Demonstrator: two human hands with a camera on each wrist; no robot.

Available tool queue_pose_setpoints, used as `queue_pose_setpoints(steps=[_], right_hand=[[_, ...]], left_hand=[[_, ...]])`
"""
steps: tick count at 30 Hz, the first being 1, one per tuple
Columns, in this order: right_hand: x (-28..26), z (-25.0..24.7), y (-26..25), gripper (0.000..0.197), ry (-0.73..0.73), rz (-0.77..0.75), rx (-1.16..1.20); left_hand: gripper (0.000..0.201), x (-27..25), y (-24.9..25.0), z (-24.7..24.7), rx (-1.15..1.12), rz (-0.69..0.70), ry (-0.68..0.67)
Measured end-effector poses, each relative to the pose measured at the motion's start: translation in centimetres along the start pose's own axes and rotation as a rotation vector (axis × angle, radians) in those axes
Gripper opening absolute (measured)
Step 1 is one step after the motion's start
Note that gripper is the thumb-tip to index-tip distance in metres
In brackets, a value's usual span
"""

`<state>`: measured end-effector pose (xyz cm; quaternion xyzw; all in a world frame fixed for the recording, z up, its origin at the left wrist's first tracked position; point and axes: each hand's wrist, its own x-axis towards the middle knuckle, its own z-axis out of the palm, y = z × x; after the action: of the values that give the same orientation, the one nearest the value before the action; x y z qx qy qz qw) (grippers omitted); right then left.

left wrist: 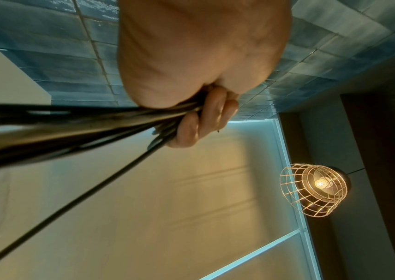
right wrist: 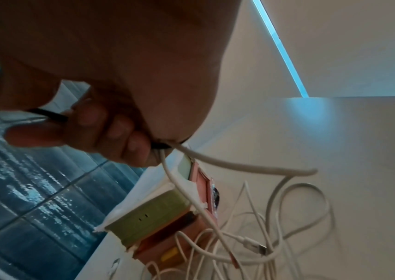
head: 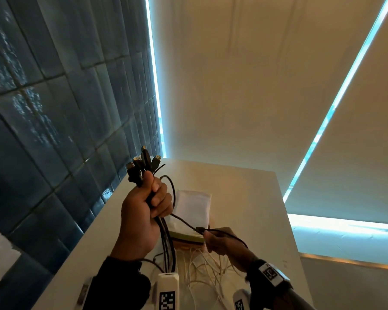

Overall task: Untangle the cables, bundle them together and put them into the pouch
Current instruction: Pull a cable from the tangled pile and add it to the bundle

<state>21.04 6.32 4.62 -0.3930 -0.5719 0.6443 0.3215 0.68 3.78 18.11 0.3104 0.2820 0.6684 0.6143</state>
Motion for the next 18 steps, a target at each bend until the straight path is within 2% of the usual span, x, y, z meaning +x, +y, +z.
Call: queue_pose_setpoints(steps=[7,9,12,15,18], right_hand=[[0.3,-1.2,2.7,0.022,-0.114,0.224,0.148],[0.0,-1.9,3.8,0.025,-0.088,0.288,0.12],[0.0,-2.2,4.0,0.029,0.072,0.281,0.072],[0.8,-1.5,2.2,0.027,0.285,0.191,0.103],[1.2,-0.7,-0.2,0.026,0.386,0.077,0.104]], left_hand=[[0.041,-0.2,0.3,-0.6,0.025,0.038,0.034],[0.04,0.0,1.1,-1.1,0.048,0.064,0.047],[0.04,-0.1,1.4,-1.2,0.122,0.058,0.079],[0.039,-0.4,0.0,-0.7,0.249,-0.019,0.136],[0.037,-0.6,-2.1,-0.3,0.404,-0.113,0.215]])
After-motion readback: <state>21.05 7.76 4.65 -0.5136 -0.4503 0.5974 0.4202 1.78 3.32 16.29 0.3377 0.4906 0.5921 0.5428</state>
